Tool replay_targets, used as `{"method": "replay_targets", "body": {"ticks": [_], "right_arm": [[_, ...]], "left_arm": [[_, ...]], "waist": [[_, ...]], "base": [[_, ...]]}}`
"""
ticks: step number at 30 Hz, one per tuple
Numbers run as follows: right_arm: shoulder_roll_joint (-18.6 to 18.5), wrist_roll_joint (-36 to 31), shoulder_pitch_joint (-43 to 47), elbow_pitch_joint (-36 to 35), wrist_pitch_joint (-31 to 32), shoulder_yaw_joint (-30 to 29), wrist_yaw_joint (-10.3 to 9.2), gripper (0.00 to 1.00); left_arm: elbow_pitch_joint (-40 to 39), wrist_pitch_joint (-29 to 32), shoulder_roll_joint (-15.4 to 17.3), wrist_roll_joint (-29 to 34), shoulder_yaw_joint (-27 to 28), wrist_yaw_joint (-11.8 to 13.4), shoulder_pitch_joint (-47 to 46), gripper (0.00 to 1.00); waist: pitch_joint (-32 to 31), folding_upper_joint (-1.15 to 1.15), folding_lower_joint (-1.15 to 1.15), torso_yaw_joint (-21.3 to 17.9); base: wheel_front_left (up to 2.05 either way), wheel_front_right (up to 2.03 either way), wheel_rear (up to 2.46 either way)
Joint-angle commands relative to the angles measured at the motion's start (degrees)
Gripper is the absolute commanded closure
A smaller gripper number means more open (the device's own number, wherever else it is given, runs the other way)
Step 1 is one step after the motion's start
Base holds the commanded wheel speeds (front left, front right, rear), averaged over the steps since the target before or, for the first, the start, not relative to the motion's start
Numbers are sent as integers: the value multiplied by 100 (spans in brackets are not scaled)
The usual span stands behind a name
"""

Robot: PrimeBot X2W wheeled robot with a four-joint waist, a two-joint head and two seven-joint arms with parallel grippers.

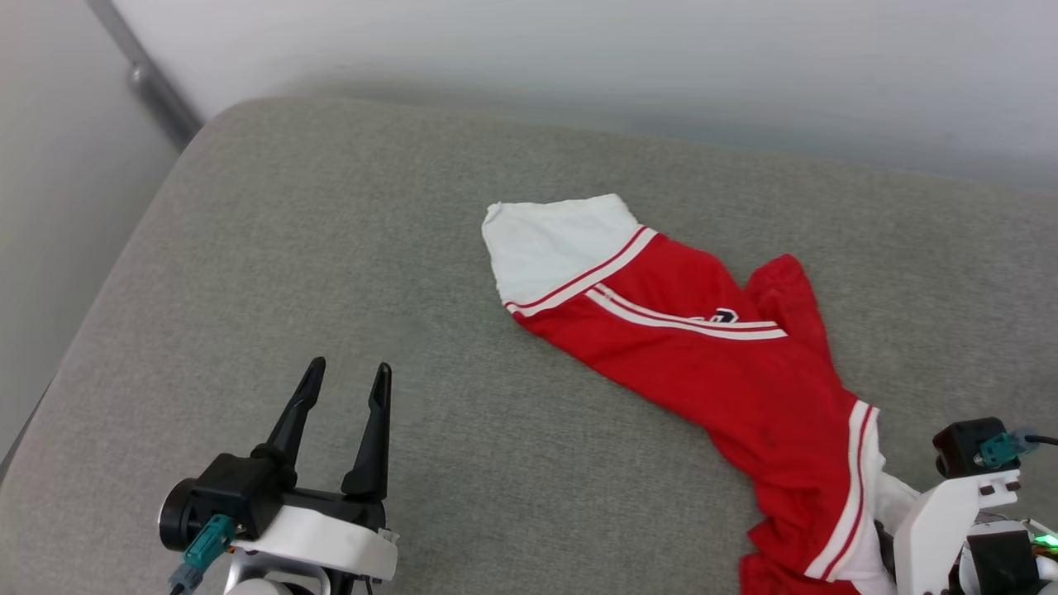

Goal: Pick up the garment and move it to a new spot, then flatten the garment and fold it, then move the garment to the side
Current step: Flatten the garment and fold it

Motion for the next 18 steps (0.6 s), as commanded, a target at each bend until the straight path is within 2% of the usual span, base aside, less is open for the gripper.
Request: {"method": "replay_targets", "body": {"ticks": [1,5,6,7,8,12,18], "right_arm": [[-4,4,-63,75,32,-4,-3,0],[21,-19,32,516,-23,77,-3,0],[46,47,53,641,-23,122,-3,11],[70,97,46,735,-53,155,-3,64],[42,100,22,802,-111,158,-2,100],[-197,-75,-34,896,-294,43,-5,100],[-611,-63,-77,648,-454,-187,-7,100]], "left_arm": [[8,-15,-16,19,23,-10,-80,0],[12,-15,-64,64,26,-38,-134,0],[10,-15,-73,80,40,-42,-149,0],[11,-15,-83,102,49,-46,-153,0],[13,-15,-91,110,53,-44,-155,0],[39,-15,-83,148,110,-48,-102,0],[24,-15,-58,161,195,-51,-7,0]], "waist": [[131,0,0,159],[230,0,0,325],[247,0,0,345],[258,0,0,354],[265,0,0,358],[191,0,0,276],[-11,0,0,-48]], "base": [[0,0,0],[0,0,0],[0,0,0],[0,0,0],[0,0,0],[0,0,0],[0,0,0]]}}
